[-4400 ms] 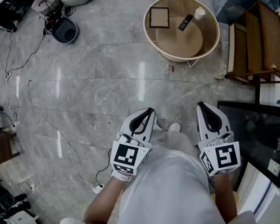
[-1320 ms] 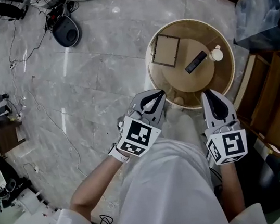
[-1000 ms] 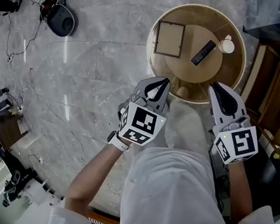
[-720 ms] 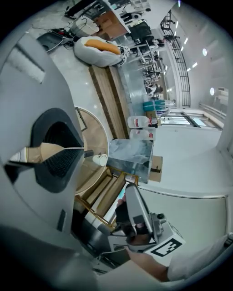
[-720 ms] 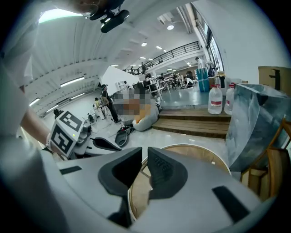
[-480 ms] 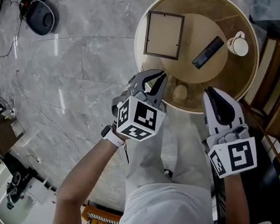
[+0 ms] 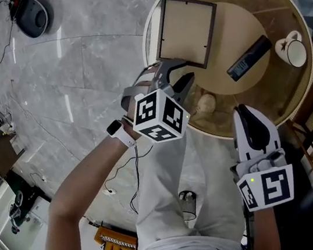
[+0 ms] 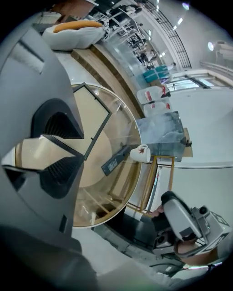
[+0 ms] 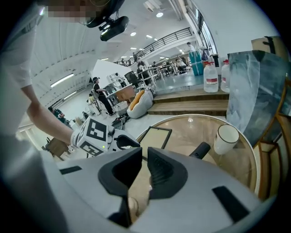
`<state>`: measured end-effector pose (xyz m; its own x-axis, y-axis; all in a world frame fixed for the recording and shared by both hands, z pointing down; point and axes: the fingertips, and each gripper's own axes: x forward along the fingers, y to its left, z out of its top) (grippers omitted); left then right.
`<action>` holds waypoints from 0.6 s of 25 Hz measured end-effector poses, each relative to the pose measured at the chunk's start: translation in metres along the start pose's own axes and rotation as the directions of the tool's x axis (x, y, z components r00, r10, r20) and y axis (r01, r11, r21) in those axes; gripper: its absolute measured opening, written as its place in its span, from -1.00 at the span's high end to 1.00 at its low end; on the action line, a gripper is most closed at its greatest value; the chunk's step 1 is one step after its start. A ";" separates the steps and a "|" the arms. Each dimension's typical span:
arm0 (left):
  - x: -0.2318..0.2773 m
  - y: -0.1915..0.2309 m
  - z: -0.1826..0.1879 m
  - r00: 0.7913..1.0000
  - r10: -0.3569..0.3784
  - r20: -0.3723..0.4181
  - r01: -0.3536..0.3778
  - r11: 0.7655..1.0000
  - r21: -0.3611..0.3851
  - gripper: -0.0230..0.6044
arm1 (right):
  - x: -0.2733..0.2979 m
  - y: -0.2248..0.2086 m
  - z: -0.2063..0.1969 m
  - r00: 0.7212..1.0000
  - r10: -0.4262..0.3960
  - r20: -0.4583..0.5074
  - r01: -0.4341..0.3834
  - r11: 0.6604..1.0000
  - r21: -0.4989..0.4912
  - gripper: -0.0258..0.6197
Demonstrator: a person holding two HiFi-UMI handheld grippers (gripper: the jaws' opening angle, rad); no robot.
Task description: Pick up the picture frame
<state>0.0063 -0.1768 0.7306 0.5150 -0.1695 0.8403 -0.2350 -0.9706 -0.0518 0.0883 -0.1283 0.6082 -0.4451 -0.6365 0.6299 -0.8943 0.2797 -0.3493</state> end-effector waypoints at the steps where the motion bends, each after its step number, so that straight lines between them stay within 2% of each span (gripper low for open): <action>1: 0.009 0.000 -0.005 1.000 -0.016 -0.014 0.017 1.000 0.023 0.55 | 0.003 -0.002 -0.005 1.000 -0.004 -0.002 0.004 1.000 0.005 0.90; 5: 0.038 -0.003 -0.022 0.995 -0.075 -0.064 0.082 0.991 0.106 0.51 | 0.013 -0.006 -0.017 1.000 -0.013 -0.001 0.013 1.000 0.021 0.90; 10: 0.055 -0.004 -0.037 0.989 -0.111 -0.093 0.126 0.976 0.175 0.51 | 0.017 -0.006 -0.023 1.000 -0.029 0.009 0.029 0.998 0.047 0.90; 12: 0.059 -0.006 -0.043 0.985 -0.124 -0.118 0.149 0.961 0.233 0.51 | 0.017 -0.006 -0.025 0.999 -0.039 0.015 0.038 0.997 0.060 0.90; 15: 0.063 -0.008 -0.049 0.984 -0.114 -0.138 0.156 0.925 0.345 0.51 | 0.015 -0.004 -0.030 0.999 -0.046 0.017 0.045 0.996 0.075 0.90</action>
<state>0.0004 -0.1713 0.8105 0.4194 -0.0327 0.9072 0.1473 -0.9836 -0.1036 0.0837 -0.1180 0.6398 -0.4026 -0.6609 0.6334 -0.9074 0.1966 -0.3715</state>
